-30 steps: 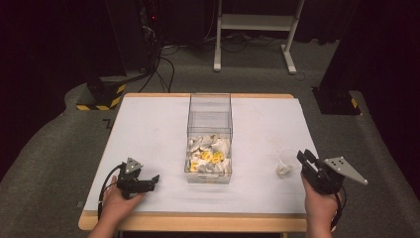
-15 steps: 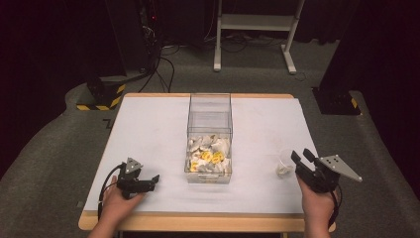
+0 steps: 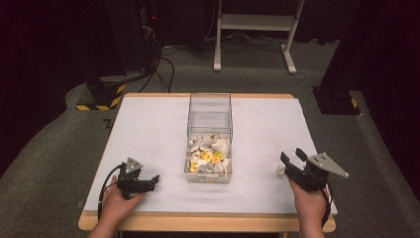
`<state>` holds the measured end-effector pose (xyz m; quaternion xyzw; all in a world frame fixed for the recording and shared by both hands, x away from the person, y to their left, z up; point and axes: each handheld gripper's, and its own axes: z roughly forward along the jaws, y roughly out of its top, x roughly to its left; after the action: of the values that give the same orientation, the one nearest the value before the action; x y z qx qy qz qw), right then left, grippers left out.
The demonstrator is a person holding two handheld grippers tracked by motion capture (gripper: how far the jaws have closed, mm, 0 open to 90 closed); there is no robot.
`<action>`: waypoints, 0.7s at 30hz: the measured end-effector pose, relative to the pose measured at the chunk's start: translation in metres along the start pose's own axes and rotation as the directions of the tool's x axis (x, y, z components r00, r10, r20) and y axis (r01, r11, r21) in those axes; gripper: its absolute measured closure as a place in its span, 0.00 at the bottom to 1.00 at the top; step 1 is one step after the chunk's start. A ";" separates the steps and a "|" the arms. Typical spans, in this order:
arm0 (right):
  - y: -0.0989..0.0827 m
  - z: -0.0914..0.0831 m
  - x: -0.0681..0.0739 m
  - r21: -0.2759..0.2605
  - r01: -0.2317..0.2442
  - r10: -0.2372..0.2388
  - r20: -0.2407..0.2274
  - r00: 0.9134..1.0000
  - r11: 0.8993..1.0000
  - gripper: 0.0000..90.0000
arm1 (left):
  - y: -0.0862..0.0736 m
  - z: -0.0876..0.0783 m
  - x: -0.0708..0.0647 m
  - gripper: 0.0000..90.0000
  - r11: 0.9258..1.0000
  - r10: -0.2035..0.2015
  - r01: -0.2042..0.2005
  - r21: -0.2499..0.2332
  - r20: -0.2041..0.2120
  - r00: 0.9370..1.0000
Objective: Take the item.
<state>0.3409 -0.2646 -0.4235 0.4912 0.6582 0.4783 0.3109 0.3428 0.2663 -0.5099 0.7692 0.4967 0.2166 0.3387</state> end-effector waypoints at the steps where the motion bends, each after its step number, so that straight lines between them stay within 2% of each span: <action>1: 0.000 0.001 0.002 0.000 0.002 -0.002 -0.004 1.000 1.000 0.45 | 0.000 0.000 0.000 0.15 1.000 -0.002 0.002 0.000 0.002 1.000; 9: 0.000 0.010 0.018 0.014 0.029 -0.029 -0.039 0.999 0.999 0.43 | 0.000 0.000 0.000 0.14 1.000 0.000 0.000 0.000 0.000 1.000; 16: 0.001 0.019 0.037 0.027 0.064 -0.062 -0.065 0.996 0.998 0.45 | 0.000 0.000 0.000 0.15 1.000 -0.001 0.001 -0.001 0.000 1.000; 21: 0.002 0.025 0.050 0.031 0.073 -0.070 -0.084 0.994 0.997 0.46 | 0.000 0.000 0.000 0.15 1.000 -0.001 0.001 -0.002 0.000 1.000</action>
<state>0.3474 -0.2088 -0.4278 0.4523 0.6958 0.4755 0.2917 0.3424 0.2663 -0.5100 0.7686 0.4970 0.2166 0.3395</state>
